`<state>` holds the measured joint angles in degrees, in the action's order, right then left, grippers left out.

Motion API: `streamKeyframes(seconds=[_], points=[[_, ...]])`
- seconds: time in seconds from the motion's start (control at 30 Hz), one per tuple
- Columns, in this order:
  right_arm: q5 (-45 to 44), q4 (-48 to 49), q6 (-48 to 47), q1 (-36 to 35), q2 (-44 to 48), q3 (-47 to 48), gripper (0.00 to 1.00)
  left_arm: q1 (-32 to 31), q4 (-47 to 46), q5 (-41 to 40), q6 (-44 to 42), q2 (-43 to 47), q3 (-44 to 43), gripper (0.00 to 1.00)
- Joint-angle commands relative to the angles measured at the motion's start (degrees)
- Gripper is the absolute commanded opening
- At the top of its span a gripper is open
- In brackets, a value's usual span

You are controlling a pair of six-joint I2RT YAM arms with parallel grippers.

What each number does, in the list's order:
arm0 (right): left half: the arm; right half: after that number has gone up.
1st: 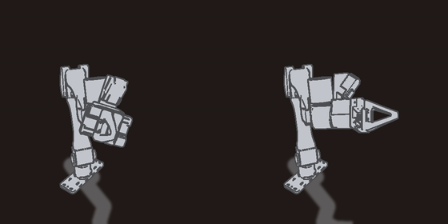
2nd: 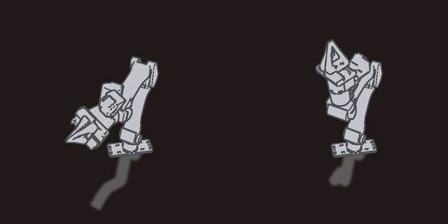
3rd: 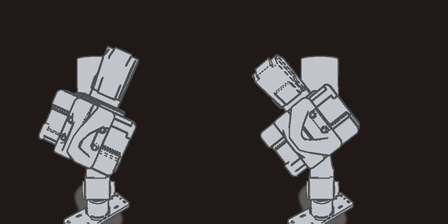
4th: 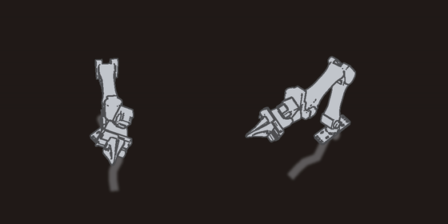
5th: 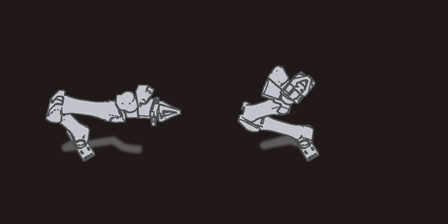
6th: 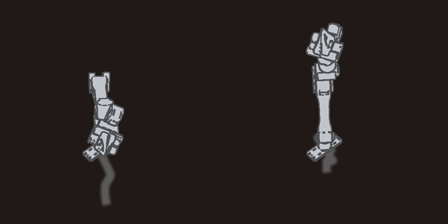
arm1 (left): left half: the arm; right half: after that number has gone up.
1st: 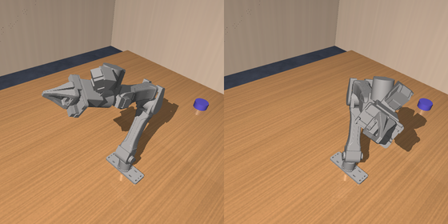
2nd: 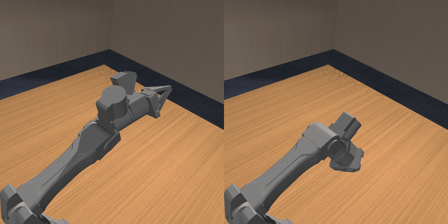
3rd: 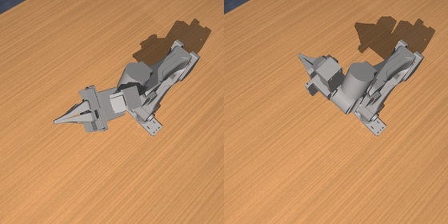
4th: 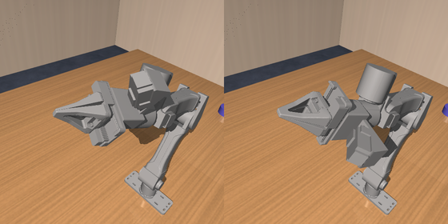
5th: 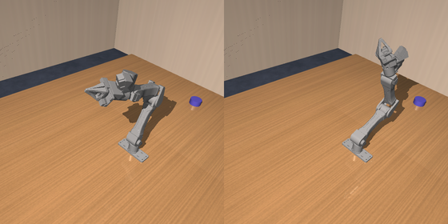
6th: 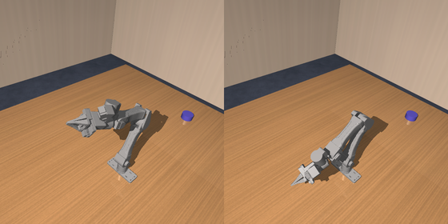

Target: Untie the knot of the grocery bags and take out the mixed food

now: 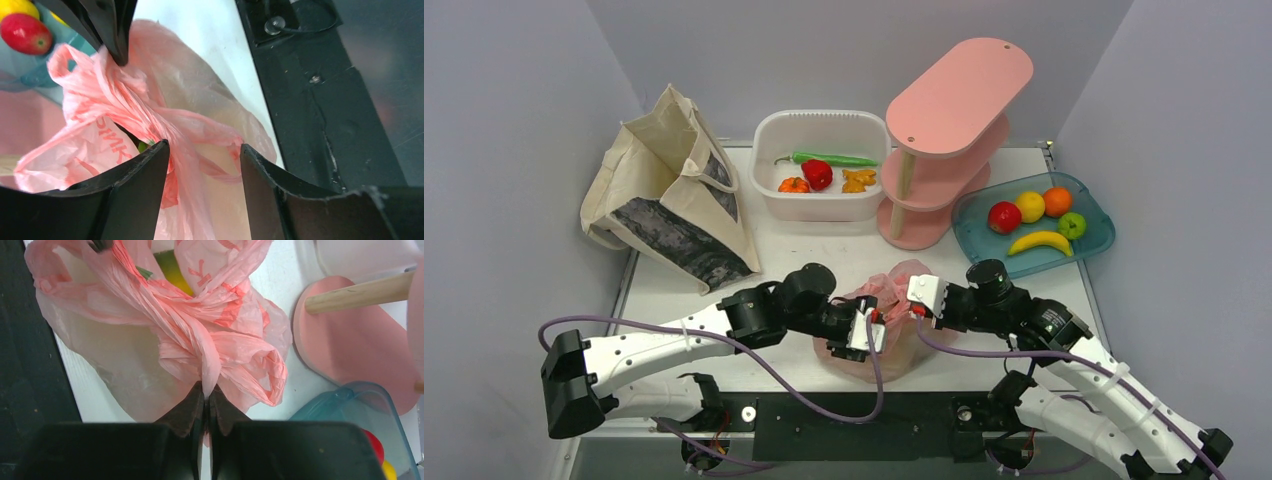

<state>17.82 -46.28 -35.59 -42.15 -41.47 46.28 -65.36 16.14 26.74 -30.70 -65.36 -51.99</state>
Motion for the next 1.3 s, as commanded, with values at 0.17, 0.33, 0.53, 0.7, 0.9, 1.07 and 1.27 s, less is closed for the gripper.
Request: streamKeyframes(seconds=[0.17, 0.33, 0.53, 0.7, 0.9, 1.07, 1.27], points=[[0.5, 5.7, 7.4, -0.2, 2.5, 3.8, 0.0, 1.2, -1.0, -11.1, -3.6, 0.6, 4.0, 0.53], [0.5, 6.2, 10.1, 1.1, 3.3, 4.3, 0.0, 3.7, 9.7, -9.5, -4.4, 6.1, 5.8, 0.47], [1.0, 7.3, 14.8, 3.0, 4.2, 4.3, 0.0, 13.7, 13.6, -6.4, -2.5, 13.3, 11.5, 0.39], [2.5, 8.2, 19.2, 3.1, 4.8, 3.4, 0.0, 15.4, 13.7, 2.3, -3.5, 19.9, 7.0, 0.43], [3.1, 10.4, 21.4, 3.1, 3.3, 3.7, 0.0, 5.6, 8.8, -2.4, 1.7, 12.8, -4.8, 0.55], [3.1, 11.3, 21.7, 3.1, 2.0, 4.8, 0.0, 5.1, 0.6, -4.6, 2.8, 5.9, -3.7, 0.55], [-0.2, 11.8, 21.9, 3.5, 2.9, 5.2, 0.0, 11.1, 14.3, 0.4, -5.0, 3.2, -1.8, 0.48]])
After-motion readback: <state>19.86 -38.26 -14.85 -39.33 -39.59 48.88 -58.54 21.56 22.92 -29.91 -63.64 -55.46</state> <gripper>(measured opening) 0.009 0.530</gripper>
